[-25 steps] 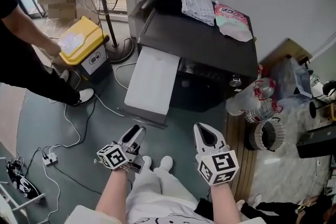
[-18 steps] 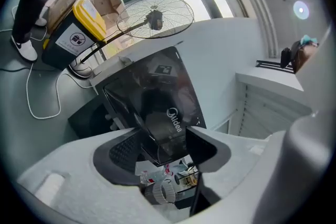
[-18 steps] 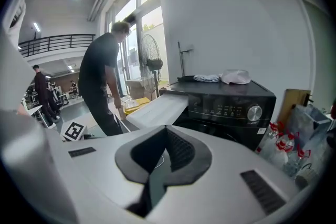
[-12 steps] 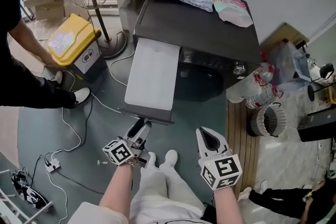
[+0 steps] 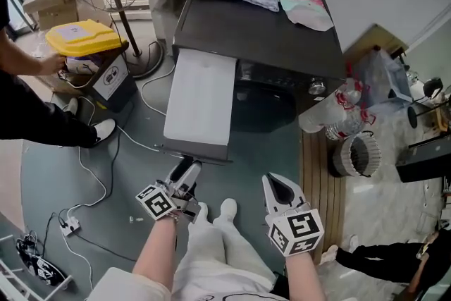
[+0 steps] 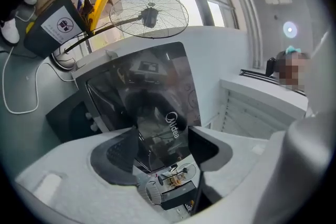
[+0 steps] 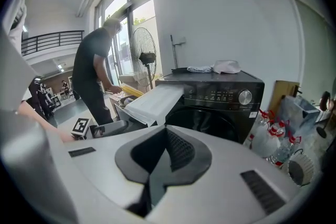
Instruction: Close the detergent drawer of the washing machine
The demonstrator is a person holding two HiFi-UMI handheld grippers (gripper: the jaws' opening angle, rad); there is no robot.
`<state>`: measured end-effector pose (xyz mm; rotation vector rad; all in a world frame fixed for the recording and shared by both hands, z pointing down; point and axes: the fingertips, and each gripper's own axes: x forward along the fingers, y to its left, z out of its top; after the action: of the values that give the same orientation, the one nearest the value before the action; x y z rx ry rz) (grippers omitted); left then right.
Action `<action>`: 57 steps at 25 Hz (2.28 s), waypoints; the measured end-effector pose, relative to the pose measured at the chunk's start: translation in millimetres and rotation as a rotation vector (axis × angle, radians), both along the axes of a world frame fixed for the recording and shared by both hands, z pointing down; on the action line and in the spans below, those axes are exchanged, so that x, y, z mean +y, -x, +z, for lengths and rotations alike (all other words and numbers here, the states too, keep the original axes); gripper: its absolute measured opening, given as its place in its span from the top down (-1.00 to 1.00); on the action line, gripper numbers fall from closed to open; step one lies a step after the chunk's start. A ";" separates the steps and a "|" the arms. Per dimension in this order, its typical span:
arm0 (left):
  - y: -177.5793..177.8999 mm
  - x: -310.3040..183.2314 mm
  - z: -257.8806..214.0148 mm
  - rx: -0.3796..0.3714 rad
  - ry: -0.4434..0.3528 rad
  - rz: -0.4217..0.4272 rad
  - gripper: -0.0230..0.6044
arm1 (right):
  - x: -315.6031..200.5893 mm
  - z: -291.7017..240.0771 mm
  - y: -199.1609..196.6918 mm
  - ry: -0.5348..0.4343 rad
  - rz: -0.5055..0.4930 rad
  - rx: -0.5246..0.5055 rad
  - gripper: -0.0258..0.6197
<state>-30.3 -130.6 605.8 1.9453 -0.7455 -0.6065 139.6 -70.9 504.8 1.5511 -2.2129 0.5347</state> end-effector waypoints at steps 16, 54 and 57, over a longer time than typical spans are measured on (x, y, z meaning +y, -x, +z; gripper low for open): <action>-4.8 -1.5 -15.8 -0.074 0.118 0.011 0.02 | -21.2 -33.0 12.1 -0.056 0.053 -0.035 0.94; -7.8 -31.1 -30.2 -0.111 0.178 0.046 0.01 | -62.7 -37.3 30.7 -0.078 0.044 -0.008 0.94; -10.2 -36.3 -30.7 -0.114 0.182 0.039 0.01 | -70.5 -36.2 29.5 -0.076 0.030 -0.012 0.94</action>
<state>-20.1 -166.9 575.1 1.8331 -0.8031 -0.3922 110.2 -141.4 468.6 1.6254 -2.2461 0.4755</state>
